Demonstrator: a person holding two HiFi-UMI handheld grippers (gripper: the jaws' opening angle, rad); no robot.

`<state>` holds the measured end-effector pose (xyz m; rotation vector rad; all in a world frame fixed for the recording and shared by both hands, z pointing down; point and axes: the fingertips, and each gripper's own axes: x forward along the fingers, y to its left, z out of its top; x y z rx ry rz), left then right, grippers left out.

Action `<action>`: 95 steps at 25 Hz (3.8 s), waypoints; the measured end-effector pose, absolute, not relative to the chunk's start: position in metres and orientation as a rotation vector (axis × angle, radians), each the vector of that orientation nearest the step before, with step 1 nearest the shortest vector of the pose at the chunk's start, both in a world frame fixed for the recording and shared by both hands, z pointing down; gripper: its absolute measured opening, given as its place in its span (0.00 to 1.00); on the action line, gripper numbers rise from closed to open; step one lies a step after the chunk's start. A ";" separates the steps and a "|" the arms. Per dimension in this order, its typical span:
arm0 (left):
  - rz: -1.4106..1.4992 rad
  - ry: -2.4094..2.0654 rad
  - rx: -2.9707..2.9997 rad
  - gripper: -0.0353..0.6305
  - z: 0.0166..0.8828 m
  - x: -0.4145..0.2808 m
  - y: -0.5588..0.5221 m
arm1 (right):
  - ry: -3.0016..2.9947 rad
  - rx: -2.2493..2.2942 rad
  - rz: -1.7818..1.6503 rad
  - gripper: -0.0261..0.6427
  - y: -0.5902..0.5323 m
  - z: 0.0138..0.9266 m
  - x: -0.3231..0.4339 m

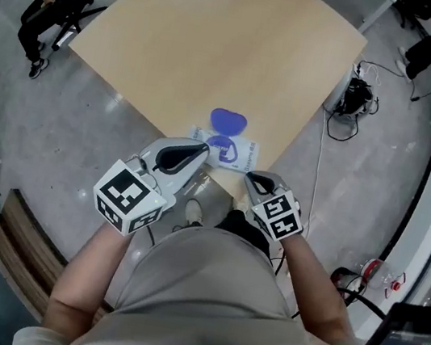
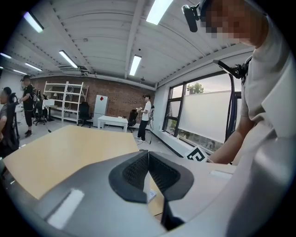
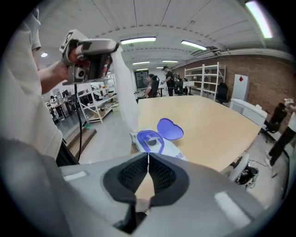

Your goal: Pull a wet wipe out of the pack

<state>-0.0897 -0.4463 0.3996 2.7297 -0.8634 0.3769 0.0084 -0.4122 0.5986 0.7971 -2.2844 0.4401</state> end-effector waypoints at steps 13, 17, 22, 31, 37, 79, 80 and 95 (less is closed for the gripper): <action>0.276 -0.717 2.826 0.06 0.393 -0.115 -0.360 | -2.366 1.030 0.369 0.05 -0.309 0.479 0.005; 0.265 -0.751 2.848 0.06 0.384 -0.109 -0.325 | -2.426 1.013 0.316 0.05 -0.285 0.456 0.006; 0.268 -0.822 2.850 0.06 0.366 -0.094 -0.271 | -2.450 0.966 0.179 0.05 -0.232 0.438 0.026; 0.198 -0.991 2.824 0.06 0.340 -0.032 -0.133 | -2.530 0.909 0.139 0.05 -0.091 0.438 0.100; 0.290 -0.974 2.783 0.06 0.348 -0.016 -0.040 | -2.581 0.876 0.148 0.05 -0.024 0.429 0.112; 0.263 -0.687 2.889 0.06 0.327 -0.152 0.275 | -2.604 1.043 0.139 0.05 0.300 0.362 -0.067; 0.262 -0.694 2.892 0.06 0.327 -0.146 0.281 | -2.606 1.037 0.142 0.05 0.307 0.363 -0.061; 0.274 -0.773 2.870 0.06 0.339 -0.096 0.364 | -2.646 0.952 0.117 0.05 0.391 0.378 -0.016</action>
